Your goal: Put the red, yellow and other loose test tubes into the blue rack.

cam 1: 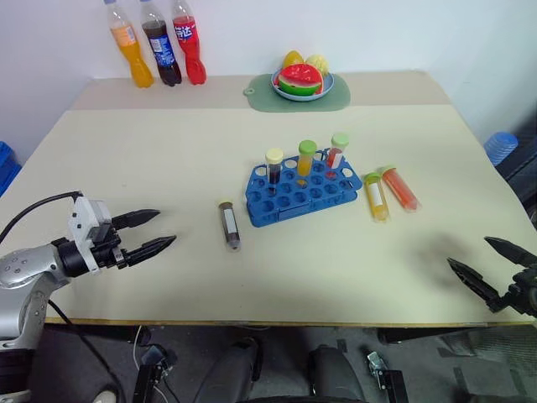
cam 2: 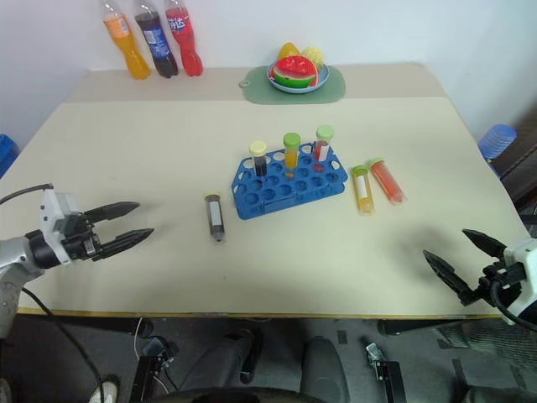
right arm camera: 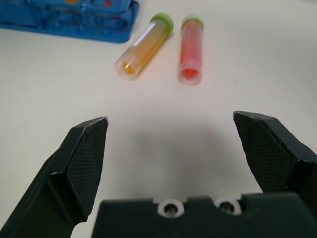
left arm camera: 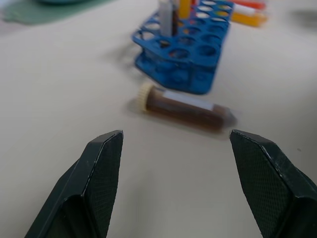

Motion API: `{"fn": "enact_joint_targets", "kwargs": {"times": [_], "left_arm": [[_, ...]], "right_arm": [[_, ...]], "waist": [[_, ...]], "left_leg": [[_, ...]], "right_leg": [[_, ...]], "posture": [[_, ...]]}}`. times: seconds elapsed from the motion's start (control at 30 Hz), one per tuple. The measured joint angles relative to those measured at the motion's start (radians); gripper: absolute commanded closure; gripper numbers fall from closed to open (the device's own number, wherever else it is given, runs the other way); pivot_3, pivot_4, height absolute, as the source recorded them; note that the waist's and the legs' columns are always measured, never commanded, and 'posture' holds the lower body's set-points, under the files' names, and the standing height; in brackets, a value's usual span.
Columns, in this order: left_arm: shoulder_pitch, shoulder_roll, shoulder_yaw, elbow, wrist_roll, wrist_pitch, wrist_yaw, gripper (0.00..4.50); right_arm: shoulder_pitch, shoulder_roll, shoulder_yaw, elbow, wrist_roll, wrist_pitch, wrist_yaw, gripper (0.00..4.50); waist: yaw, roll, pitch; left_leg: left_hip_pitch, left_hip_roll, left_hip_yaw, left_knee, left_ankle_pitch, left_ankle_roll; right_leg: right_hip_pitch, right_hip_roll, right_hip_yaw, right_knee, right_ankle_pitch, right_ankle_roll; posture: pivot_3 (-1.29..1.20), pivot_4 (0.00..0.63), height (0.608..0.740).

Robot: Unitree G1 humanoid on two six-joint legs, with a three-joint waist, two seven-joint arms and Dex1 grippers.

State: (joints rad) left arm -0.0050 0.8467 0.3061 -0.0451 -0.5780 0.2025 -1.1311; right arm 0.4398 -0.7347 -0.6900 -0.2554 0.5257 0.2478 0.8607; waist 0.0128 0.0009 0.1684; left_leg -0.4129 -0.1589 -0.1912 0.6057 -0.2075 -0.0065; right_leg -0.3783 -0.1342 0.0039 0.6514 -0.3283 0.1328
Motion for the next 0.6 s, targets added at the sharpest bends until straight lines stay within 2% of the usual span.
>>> {"fn": "enact_joint_targets", "kwargs": {"times": [0.3,0.47,0.6], "left_arm": [[-0.049,-0.015,-0.017,0.006,0.005,0.036,-0.001,0.99],[-0.073,-0.015,-0.033,-0.012,-0.021,0.072,-0.052,0.99],[-0.102,-0.043,-0.089,-0.092,-0.046,0.117,-0.066,0.99]], "right_arm": [[-0.088,0.0,0.021,0.029,-0.017,-0.005,-0.001,0.0],[-0.156,-0.011,0.04,0.047,-0.021,0.014,-0.011,0.0],[-0.288,-0.06,0.096,0.066,-0.03,0.103,-0.068,0.0]], "waist": [[0.0,0.0,0.001],[0.0,0.001,0.001],[-0.002,0.001,0.001]], "left_leg": [[-0.002,0.0,0.002,0.0,0.0,0.004],[-0.002,0.0,0.003,0.0,0.0,0.004],[-0.002,0.0,0.004,0.001,0.0,0.004]], "right_leg": [[-0.002,0.0,0.002,-0.002,0.001,0.002],[-0.002,0.0,0.002,-0.002,0.001,0.002],[-0.002,0.0,0.003,-0.002,0.002,0.001]], "posture": [[0.0,0.15,0.74],[0.0,0.15,0.74],[0.0,0.15,0.74]]}}
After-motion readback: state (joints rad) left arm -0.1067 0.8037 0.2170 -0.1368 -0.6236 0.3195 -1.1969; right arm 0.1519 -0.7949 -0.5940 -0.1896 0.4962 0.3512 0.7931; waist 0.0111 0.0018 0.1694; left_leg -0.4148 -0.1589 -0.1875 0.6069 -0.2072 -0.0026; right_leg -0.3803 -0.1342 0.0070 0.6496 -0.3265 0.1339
